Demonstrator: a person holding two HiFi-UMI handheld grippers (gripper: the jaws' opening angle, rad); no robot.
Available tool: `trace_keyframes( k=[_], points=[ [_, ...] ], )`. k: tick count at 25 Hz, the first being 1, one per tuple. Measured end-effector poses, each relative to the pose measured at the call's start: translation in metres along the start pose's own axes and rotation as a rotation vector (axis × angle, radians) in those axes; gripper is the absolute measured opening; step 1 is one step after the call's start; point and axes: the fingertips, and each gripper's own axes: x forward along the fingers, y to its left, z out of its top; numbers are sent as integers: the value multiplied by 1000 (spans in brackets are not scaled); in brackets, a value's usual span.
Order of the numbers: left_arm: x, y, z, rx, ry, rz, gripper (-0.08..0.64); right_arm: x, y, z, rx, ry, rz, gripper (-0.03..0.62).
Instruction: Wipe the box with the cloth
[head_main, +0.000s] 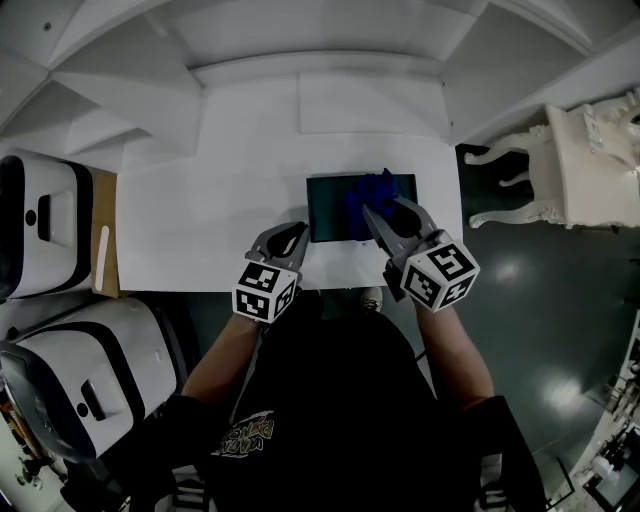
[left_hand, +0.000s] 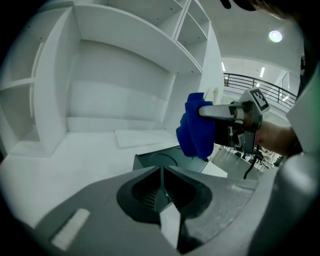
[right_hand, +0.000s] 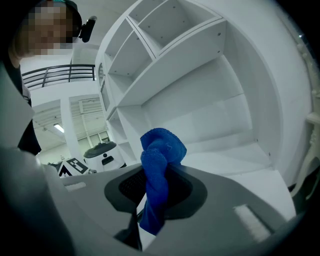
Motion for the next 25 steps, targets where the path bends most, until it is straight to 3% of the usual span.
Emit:
trace_keyframes(
  k=[13, 25],
  points=[
    [36, 18, -18, 10, 97, -89, 134, 77, 5, -34, 56, 93, -10, 101],
    [53, 22, -22, -50, 102, -145, 141, 112, -1, -54, 73, 168, -40, 101]
  ],
)
